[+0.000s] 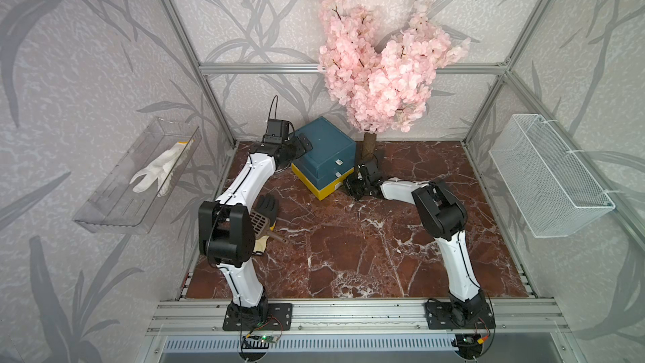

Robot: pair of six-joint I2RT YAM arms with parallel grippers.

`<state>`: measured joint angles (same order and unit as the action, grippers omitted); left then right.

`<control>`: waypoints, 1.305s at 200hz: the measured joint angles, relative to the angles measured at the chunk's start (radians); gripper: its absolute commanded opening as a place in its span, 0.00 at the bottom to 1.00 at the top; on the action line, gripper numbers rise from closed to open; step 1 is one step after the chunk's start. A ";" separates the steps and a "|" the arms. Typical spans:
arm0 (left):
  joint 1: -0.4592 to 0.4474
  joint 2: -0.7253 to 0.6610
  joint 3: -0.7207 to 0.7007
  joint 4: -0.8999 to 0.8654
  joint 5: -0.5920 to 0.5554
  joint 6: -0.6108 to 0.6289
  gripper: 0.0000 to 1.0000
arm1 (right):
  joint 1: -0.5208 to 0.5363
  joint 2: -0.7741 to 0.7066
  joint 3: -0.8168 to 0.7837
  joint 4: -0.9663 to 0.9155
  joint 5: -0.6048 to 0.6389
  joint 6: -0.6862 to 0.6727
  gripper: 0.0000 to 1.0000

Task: Please place the pencils in the drawer according to their color
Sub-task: Close the drawer in the storage box, then reset both arms

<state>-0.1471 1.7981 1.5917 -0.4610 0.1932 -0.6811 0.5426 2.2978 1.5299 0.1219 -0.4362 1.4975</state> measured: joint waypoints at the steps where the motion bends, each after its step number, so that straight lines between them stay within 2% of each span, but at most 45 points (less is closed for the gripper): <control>1: 0.000 0.000 0.000 0.000 0.000 0.000 1.00 | 0.000 0.000 0.001 0.000 0.000 0.000 0.07; 40: -0.002 -0.011 -0.016 0.012 0.000 0.001 1.00 | 0.004 0.016 0.002 0.013 -0.010 0.016 0.13; 77: -0.002 -0.014 -0.006 -0.006 0.000 0.017 1.00 | 0.003 -0.079 -0.165 0.099 -0.014 0.008 0.29; 106: -0.002 -0.015 0.051 -0.098 -0.007 0.055 1.00 | -0.009 -0.280 -0.376 0.105 -0.024 -0.039 0.44; 131: -0.002 -0.051 0.093 -0.140 -0.029 0.091 1.00 | -0.040 -0.491 -0.506 0.080 -0.042 -0.121 0.49; 156: -0.001 -0.161 0.100 -0.155 -0.074 0.137 1.00 | -0.089 -0.729 -0.578 -0.030 -0.035 -0.242 0.56; 168: -0.001 -0.225 0.096 -0.150 -0.106 0.160 1.00 | -0.113 -0.838 -0.584 -0.109 -0.022 -0.310 0.64; 172: 0.000 -0.249 0.090 -0.142 -0.119 0.167 1.00 | -0.122 -0.877 -0.584 -0.138 -0.010 -0.339 0.75; 175: 0.000 -0.273 0.080 -0.133 -0.129 0.174 1.00 | -0.128 -0.902 -0.584 -0.158 -0.005 -0.351 0.83; 178: 0.000 -0.290 0.071 -0.125 -0.140 0.180 1.00 | -0.133 -0.924 -0.584 -0.173 0.004 -0.375 0.96; 181: 0.000 -0.312 0.059 -0.117 -0.150 0.186 1.00 | -0.139 -0.955 -0.584 -0.194 0.017 -0.391 1.00; 195: 0.000 -0.423 -0.042 -0.048 -0.204 0.219 1.00 | -0.166 -1.065 -0.580 -0.288 0.074 -0.488 0.99; 229: -0.002 -0.693 -0.422 0.189 -0.362 0.340 1.00 | -0.263 -1.238 -0.547 -0.473 0.245 -0.687 0.99; 261: -0.005 -0.797 -0.681 0.356 -0.490 0.515 1.00 | -0.439 -1.286 -0.566 -0.505 0.365 -0.827 0.99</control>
<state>-0.1516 1.0016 0.9104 -0.1047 -0.2966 -0.1665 0.1040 1.0115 0.9638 -0.3828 -0.0708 0.6704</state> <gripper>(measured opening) 0.998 0.993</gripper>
